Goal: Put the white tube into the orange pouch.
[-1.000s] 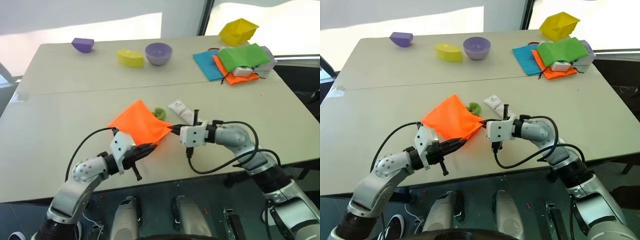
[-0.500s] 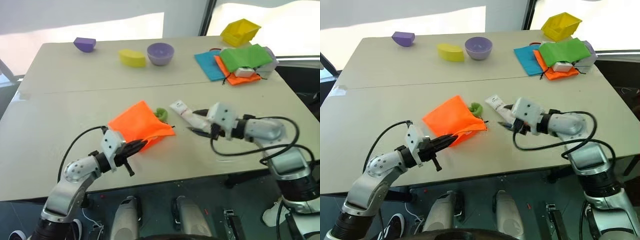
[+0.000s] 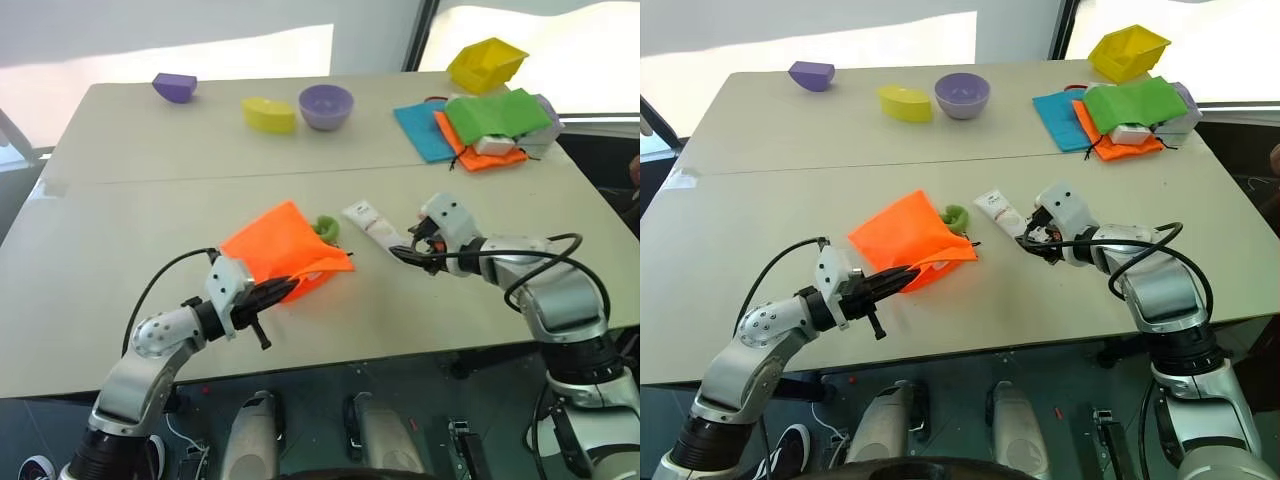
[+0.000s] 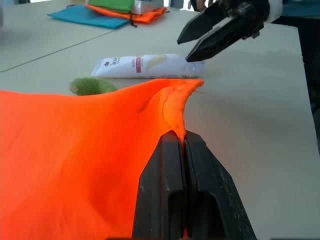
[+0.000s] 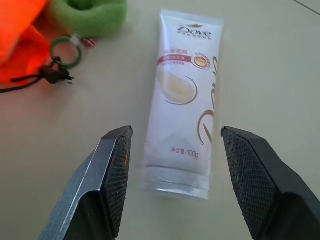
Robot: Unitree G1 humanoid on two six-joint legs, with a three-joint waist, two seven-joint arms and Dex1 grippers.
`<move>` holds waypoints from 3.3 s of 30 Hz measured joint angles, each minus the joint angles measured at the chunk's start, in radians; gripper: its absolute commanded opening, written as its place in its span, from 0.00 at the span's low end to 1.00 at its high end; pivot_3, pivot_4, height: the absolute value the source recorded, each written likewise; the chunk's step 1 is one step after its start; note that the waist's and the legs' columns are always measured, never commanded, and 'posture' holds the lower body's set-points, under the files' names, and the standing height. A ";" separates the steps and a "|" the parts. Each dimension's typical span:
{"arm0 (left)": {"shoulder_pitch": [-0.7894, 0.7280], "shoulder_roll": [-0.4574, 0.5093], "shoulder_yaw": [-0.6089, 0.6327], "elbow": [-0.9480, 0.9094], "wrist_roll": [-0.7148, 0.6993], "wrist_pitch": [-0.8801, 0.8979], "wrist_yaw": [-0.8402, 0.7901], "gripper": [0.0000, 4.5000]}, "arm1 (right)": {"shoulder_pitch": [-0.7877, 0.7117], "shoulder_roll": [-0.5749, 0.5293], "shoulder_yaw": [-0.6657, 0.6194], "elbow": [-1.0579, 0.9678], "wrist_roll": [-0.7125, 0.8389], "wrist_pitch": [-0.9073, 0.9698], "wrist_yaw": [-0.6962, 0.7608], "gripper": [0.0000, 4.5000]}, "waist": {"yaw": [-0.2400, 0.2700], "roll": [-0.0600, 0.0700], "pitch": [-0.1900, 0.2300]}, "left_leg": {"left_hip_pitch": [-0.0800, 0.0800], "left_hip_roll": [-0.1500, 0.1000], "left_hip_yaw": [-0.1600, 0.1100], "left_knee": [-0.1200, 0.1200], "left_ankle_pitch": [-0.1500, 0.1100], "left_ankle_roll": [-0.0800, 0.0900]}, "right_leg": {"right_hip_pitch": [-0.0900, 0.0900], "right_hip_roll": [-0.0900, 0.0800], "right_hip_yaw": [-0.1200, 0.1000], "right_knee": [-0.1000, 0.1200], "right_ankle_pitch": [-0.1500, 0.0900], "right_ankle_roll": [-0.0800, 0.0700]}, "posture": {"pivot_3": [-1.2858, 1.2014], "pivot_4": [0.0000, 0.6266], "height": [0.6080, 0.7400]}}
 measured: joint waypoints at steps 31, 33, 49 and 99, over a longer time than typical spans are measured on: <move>-0.023 -0.022 -0.031 0.000 0.022 -0.001 0.030 0.00 | 0.070 -0.010 -0.054 -0.010 0.106 0.084 0.039 0.40 | 0.005 0.000 0.000 | -0.001 0.000 0.000 0.000 0.001 0.003 | 0.000 0.002 -0.001 0.000 -0.001 0.001 | 0.52 0.24 1.00; -0.022 -0.026 -0.032 -0.005 0.022 -0.001 0.032 0.00 | 0.158 -0.086 -0.100 -0.108 0.189 0.059 0.148 0.40 | 0.008 0.000 0.000 | -0.001 -0.001 0.000 0.000 0.000 0.005 | 0.001 0.002 -0.001 0.000 -0.003 0.005 | 0.52 0.24 1.00; -0.041 -0.024 -0.031 -0.012 0.023 -0.002 0.029 0.00 | 0.475 -0.269 -0.287 -0.386 0.446 0.023 0.372 0.40 | 0.001 0.000 0.000 | 0.001 -0.001 -0.002 0.002 -0.001 0.005 | 0.003 0.002 0.000 -0.001 -0.002 0.005 | 0.52 0.24 1.00; -0.005 -0.025 -0.063 -0.053 0.025 0.006 0.022 0.00 | 0.132 0.165 0.236 -0.206 0.072 -0.046 -0.089 0.40 | -0.003 0.001 -0.001 | 0.000 -0.001 -0.002 0.002 -0.002 0.003 | 0.001 0.000 -0.001 -0.002 0.001 0.001 | 0.52 0.24 1.00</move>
